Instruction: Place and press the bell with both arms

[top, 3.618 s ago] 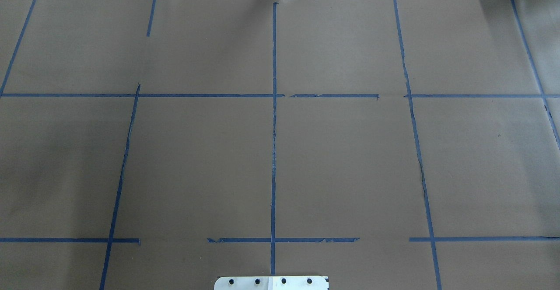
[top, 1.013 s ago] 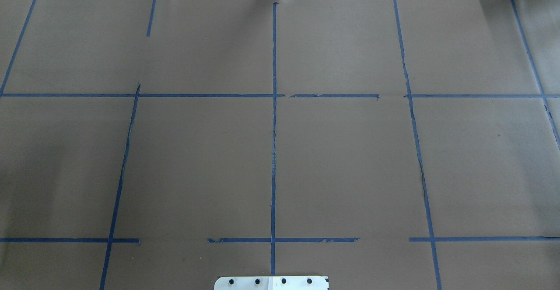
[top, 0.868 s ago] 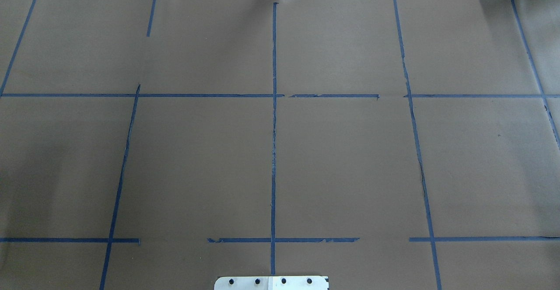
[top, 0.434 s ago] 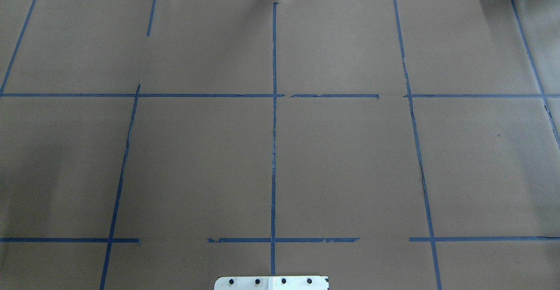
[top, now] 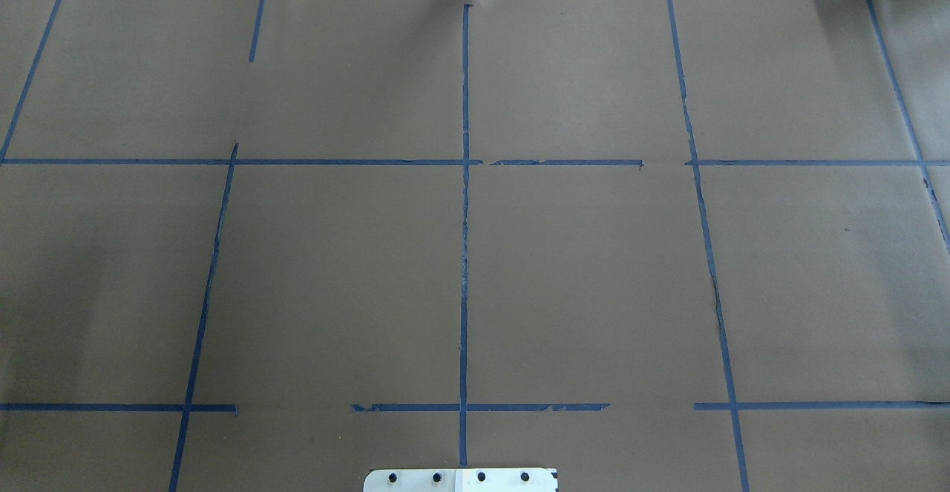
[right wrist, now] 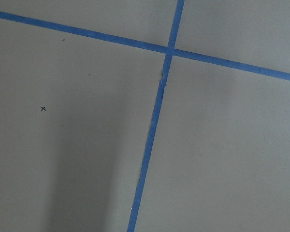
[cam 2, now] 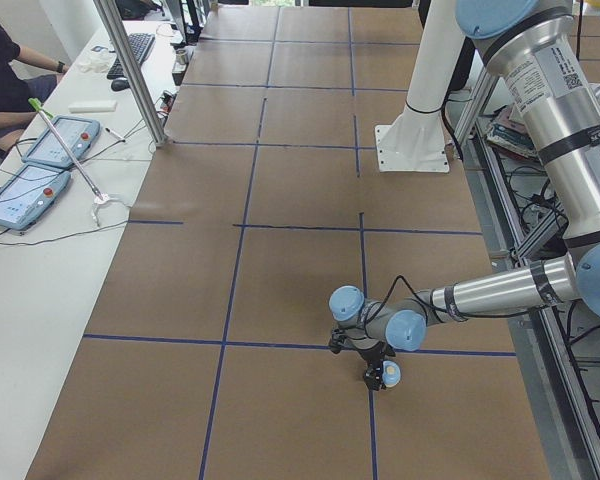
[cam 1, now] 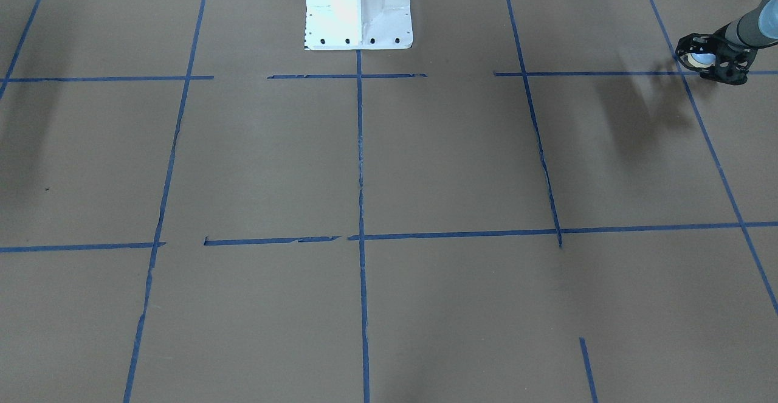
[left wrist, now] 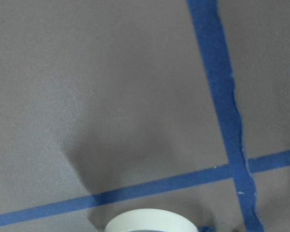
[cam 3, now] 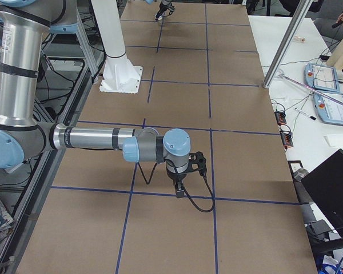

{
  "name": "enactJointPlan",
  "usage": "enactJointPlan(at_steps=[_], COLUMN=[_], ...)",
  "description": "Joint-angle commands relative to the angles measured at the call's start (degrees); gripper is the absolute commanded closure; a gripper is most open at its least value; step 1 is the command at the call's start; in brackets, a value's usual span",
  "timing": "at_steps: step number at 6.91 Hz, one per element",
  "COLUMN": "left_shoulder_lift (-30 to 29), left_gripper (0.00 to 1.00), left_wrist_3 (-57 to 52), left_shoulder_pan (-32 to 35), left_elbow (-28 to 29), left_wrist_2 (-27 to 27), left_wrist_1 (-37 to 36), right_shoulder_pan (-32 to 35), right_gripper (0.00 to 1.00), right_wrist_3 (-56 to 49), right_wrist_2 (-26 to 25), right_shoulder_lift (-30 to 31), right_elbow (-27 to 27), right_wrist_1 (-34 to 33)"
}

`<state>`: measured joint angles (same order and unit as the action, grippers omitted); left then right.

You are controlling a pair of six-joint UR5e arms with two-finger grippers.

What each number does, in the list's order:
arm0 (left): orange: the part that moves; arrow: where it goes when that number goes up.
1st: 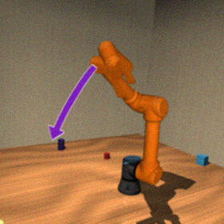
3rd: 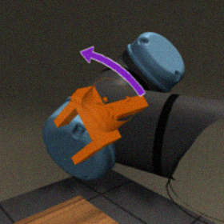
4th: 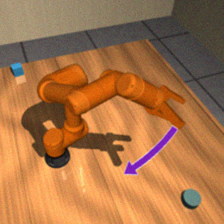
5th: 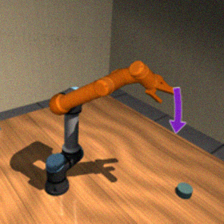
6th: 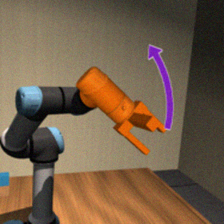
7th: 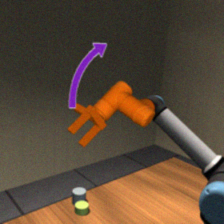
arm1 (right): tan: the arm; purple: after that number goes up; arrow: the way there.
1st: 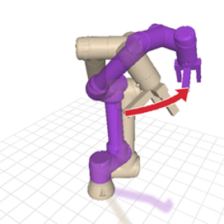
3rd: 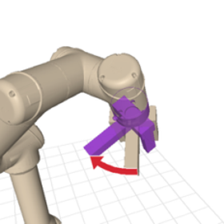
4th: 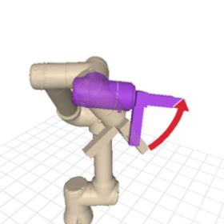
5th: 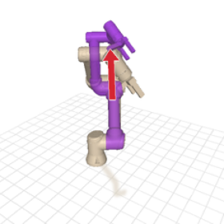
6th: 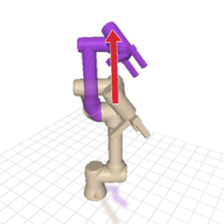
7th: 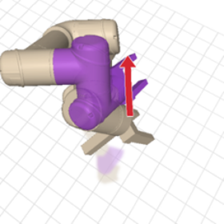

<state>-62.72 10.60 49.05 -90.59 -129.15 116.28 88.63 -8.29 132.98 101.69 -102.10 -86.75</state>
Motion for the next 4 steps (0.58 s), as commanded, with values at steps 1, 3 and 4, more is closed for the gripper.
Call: enactJointPlan(at_steps=[1, 3, 4], left_shoulder_lift=[0.41, 0.67, 0.67], left_gripper=[0.0, 0.0, 0.0], left_wrist_3=[-0.31, -0.31, -0.31], left_shoulder_pan=[-0.01, -0.01, -0.01], left_elbow=[0.32, 0.41, 0.41], left_wrist_2=[0.13, 0.13, 0.13], left_wrist_1=[0.0, 0.0, 0.0], right_shoulder_pan=[-0.04, -0.04, -0.04], right_gripper=[0.0, 0.0, 0.0], right_wrist_3=[0.12, 0.38, 0.55], right_wrist_2=[0.0, 0.0, 0.0], right_shoulder_lift=[-0.09, -0.18, -0.18], right_elbow=[-0.02, -0.02, -0.02], right_wrist_1=[0.0, 0.0, 0.0])
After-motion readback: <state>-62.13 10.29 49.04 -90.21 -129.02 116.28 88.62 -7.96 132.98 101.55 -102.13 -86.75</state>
